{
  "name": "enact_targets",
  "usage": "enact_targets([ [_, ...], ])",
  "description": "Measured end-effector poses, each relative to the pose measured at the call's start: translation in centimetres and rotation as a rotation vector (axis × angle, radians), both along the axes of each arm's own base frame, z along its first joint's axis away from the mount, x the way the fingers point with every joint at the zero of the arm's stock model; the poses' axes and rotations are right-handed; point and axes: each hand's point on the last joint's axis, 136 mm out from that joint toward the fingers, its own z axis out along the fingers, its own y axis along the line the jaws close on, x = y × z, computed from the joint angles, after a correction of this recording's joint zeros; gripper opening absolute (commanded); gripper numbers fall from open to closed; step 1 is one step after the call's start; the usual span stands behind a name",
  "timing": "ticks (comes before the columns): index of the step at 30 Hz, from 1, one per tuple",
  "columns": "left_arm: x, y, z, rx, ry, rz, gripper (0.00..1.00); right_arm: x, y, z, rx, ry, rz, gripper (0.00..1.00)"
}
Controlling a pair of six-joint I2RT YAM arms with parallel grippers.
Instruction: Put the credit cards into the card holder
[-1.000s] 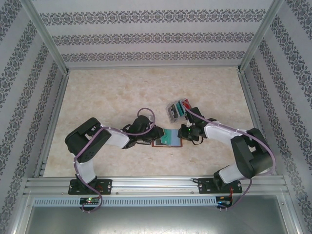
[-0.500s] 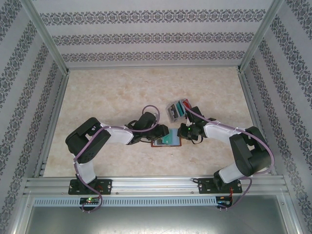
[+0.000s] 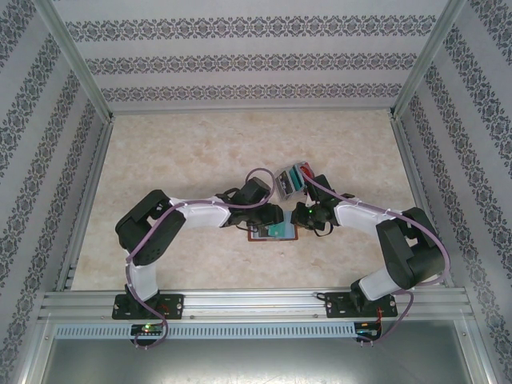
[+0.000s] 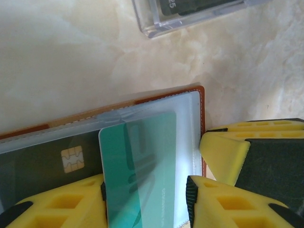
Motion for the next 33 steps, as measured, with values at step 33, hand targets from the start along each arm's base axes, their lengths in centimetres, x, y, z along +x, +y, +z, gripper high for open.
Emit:
enact_targets([
  [33,-1.7,1.1,-0.6,0.109,0.024,-0.019,0.35,0.0,0.8,-0.2,0.033,0.010,0.004,0.14],
])
